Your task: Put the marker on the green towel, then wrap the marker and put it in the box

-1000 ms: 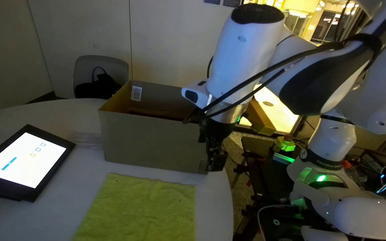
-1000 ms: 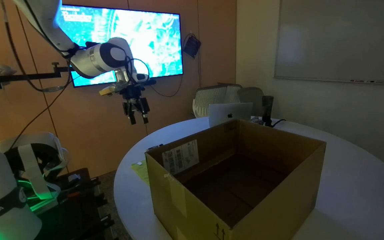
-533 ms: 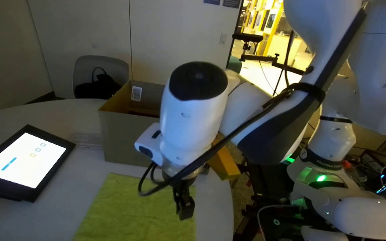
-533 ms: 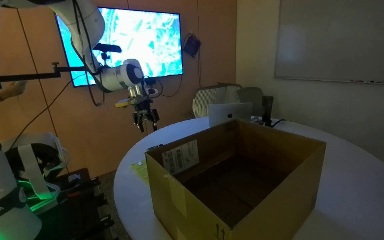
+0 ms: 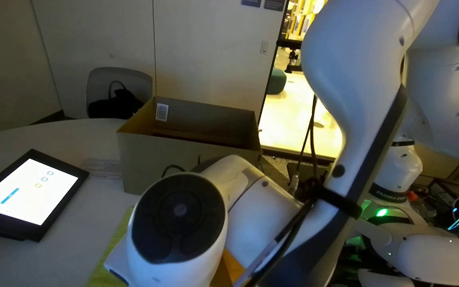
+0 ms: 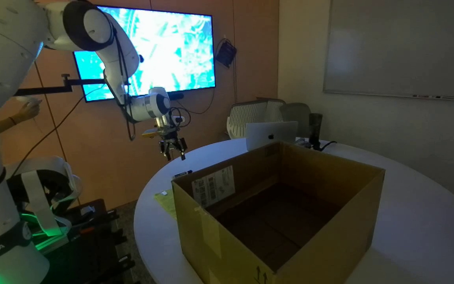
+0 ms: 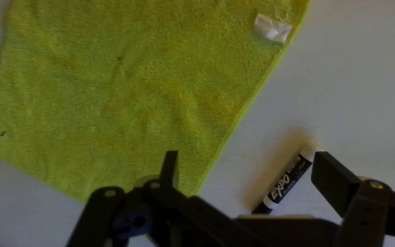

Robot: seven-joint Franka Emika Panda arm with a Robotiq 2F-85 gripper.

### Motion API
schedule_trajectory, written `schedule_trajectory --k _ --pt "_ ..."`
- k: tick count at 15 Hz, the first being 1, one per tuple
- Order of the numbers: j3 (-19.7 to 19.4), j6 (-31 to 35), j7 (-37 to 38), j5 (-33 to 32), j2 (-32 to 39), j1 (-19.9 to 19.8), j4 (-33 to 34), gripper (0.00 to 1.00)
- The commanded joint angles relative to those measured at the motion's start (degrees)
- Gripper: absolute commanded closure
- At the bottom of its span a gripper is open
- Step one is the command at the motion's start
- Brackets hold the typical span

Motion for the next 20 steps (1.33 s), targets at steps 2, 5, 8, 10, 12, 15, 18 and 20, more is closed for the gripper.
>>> schedule_trajectory --k 2,5,8,10,12,15,18,20 --pt "-3.06 2.59 4.61 5.64 8.86 5.23 11.72 0.0" --pt "-4.38 4.26 6.85 10.74 12.9 6.76 16.09 0.0" --pt "-5.01 6.3 7.91 15.4 16.22 7.13 18.96 0.0" --pt "-5.91 7.81 8.32 17.04 18.51 7.75 20.55 0.0" --pt "-6.57 9.3 7.85 17.84 20.58 8.13 21.7 0.0" --pt "-7.17 10.52 5.58 17.75 23.01 8.35 23.19 0.0" --pt "-8.56 10.92 5.03 17.29 24.92 9.23 24.61 0.0" --pt "-9.24 10.67 4.75 17.44 26.18 9.6 25.68 0.0"
